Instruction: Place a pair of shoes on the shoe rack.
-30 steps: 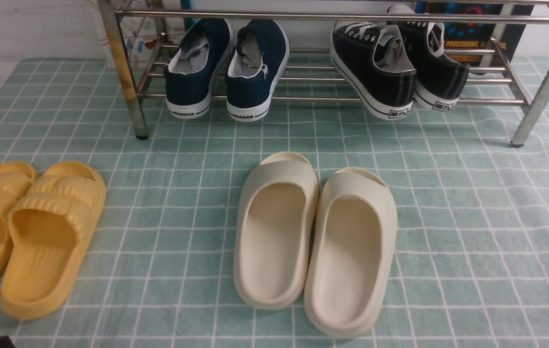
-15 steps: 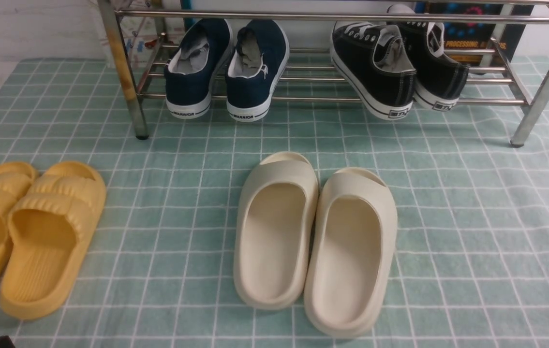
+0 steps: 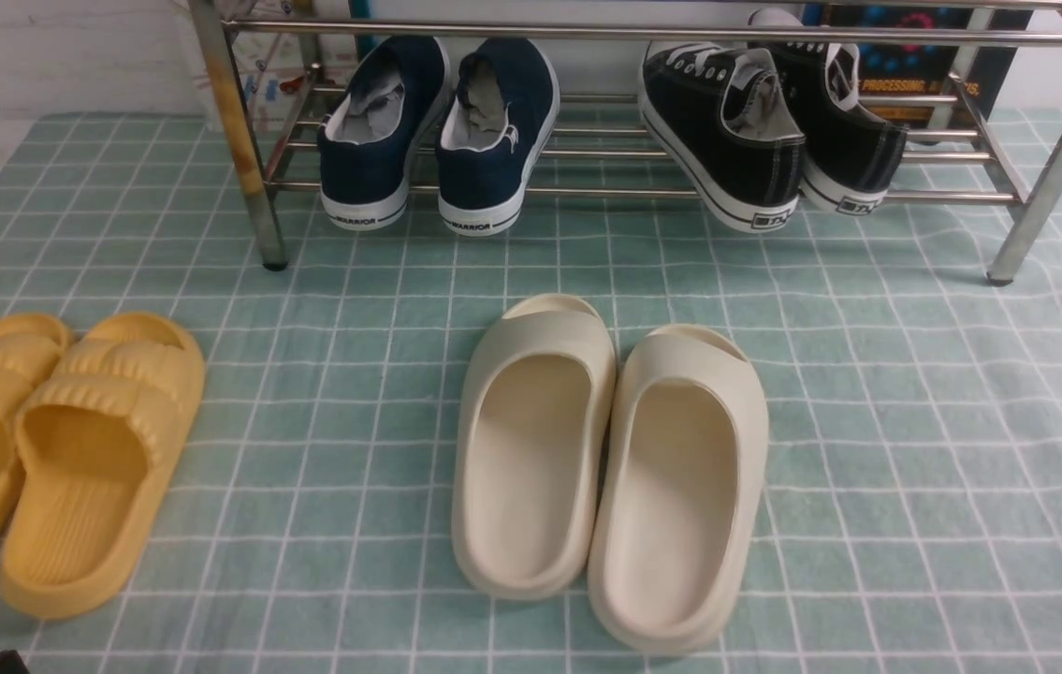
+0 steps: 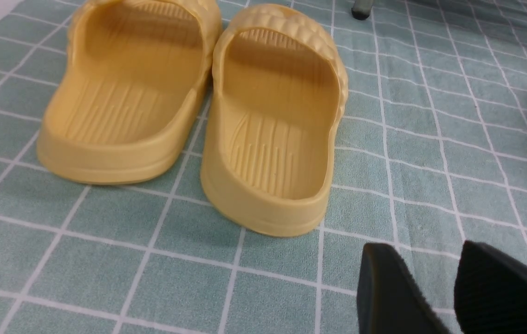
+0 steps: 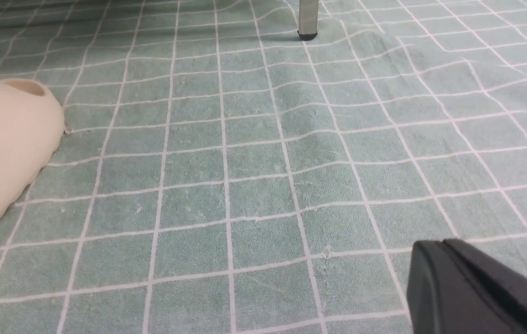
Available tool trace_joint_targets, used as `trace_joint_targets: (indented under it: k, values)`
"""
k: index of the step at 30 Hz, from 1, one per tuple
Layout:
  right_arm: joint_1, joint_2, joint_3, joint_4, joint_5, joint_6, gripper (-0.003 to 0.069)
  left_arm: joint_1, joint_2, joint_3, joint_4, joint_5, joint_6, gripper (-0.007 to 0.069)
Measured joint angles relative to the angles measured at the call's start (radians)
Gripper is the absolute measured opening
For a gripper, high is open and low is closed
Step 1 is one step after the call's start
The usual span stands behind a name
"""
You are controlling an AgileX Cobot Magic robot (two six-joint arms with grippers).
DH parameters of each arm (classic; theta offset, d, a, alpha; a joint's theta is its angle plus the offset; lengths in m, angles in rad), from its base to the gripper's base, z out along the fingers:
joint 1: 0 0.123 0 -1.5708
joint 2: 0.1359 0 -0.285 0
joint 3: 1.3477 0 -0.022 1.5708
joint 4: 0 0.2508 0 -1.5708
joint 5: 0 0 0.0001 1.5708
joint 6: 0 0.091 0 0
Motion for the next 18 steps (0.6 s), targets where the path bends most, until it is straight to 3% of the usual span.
trace_joint_targets:
  k: [18]
  values:
    - [0.0,0.0,-0.001,0.0,0.0,0.005,0.0037,0.0,0.0,0.0,0.0,-0.001,0.0,0.0238]
